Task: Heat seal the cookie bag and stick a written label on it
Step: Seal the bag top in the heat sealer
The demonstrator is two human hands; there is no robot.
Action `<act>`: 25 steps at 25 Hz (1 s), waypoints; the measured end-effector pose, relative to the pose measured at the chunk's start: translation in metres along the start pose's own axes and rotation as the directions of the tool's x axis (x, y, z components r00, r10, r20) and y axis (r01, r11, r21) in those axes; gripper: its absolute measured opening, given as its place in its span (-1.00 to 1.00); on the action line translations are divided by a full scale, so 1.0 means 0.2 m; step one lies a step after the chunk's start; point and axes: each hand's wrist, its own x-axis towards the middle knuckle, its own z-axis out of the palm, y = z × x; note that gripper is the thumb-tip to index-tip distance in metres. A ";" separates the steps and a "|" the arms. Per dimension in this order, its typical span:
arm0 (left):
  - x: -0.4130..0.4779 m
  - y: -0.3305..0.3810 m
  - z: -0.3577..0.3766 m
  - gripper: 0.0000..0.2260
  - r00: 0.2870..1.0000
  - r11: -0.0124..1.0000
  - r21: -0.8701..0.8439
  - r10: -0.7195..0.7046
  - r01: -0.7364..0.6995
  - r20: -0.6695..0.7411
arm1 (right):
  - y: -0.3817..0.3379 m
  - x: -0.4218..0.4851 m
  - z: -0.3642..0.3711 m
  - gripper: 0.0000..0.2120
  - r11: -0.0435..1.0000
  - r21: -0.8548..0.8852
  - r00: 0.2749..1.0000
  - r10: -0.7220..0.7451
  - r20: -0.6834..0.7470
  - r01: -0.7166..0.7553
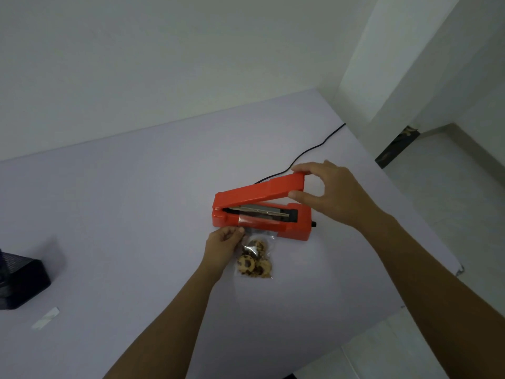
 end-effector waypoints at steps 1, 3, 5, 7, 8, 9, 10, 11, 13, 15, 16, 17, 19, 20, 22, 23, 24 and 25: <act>0.00 0.00 0.00 -0.80 1.000 1.000 -0.005 -0.001 0.001 -0.002 | -0.04 0.02 -0.01 -0.52 0.999 0.048 0.999 -0.017 -0.029 0.018; 0.00 0.00 0.00 -0.80 1.000 1.000 -0.007 -0.004 0.004 -0.004 | -0.14 0.08 -0.01 -0.53 0.987 0.137 0.994 -0.078 -0.077 0.088; 0.00 0.00 0.00 -0.79 1.000 1.000 -0.005 -0.006 0.006 0.000 | -0.25 0.17 0.01 -0.51 0.967 0.205 0.986 -0.133 -0.104 0.153; -0.01 0.00 0.00 -0.79 1.000 1.000 -0.009 -0.005 0.005 0.002 | -0.36 0.27 0.04 -0.49 0.950 0.251 0.981 -0.168 -0.096 0.187; -0.01 0.01 0.00 -0.80 1.000 1.000 -0.010 -0.005 0.005 0.003 | -0.41 0.31 0.06 -0.49 0.946 0.252 0.978 -0.190 -0.084 0.205; -0.01 0.01 0.00 -0.80 1.000 1.000 -0.008 -0.005 0.005 0.002 | -0.47 0.36 0.08 -0.48 0.946 0.233 0.974 -0.215 -0.071 0.226; -0.01 0.01 0.00 -0.80 1.000 1.000 -0.005 -0.007 0.007 -0.001 | -0.52 0.40 0.10 -0.47 0.946 0.205 0.968 -0.243 -0.059 0.250; -0.01 0.01 0.00 -0.80 1.000 1.000 -0.005 -0.009 0.009 -0.001 | -0.56 0.44 0.12 -0.46 0.945 0.178 0.962 -0.269 -0.045 0.273; -0.01 0.01 0.00 -0.80 1.000 1.000 -0.021 -0.018 0.018 0.003 | -0.61 0.49 0.15 -0.43 0.944 0.138 0.953 -0.302 -0.009 0.300; -0.01 0.02 0.00 -0.82 1.000 0.999 -0.039 -0.024 0.024 0.011 | -0.60 0.51 0.16 -0.40 0.947 0.151 0.956 -0.292 0.026 0.285; 0.00 0.02 0.00 -0.83 1.000 0.998 -0.048 -0.027 0.028 0.015 | -0.56 0.51 0.16 -0.40 0.950 0.169 0.962 -0.272 0.032 0.263; 0.00 0.02 0.00 -0.84 0.999 0.998 -0.054 -0.033 0.034 0.018 | -0.49 0.50 0.16 -0.43 0.954 0.185 0.969 -0.245 0.025 0.237; 0.00 0.04 0.01 -0.84 0.998 0.997 -0.059 -0.053 0.054 0.024 | -0.29 0.45 0.17 -0.56 0.967 0.210 0.989 -0.147 -0.004 0.144; 0.00 0.05 0.01 -0.84 0.997 0.996 -0.061 -0.069 0.070 0.025 | -0.17 0.40 0.18 -0.62 0.975 0.211 0.998 -0.070 -0.001 0.068; 0.00 0.07 0.02 -0.82 0.995 0.993 -0.061 -0.099 0.100 0.011 | 0.08 0.29 0.21 -0.59 0.977 0.177 0.990 0.104 0.092 -0.119; -0.01 0.08 0.03 -0.80 0.995 0.994 -0.050 -0.102 0.102 -0.004 | 0.19 0.23 0.22 -0.50 0.971 0.135 0.969 0.174 0.178 -0.199; -0.01 0.09 0.05 -0.79 0.995 0.995 -0.031 -0.096 0.095 -0.024 | 0.27 0.16 0.24 -0.41 0.963 0.086 0.937 0.223 0.268 -0.254; -0.01 0.10 0.06 -0.78 0.995 0.996 -0.010 -0.084 0.083 -0.045 | 0.33 0.11 0.26 -0.31 0.956 0.052 0.902 0.254 0.350 -0.289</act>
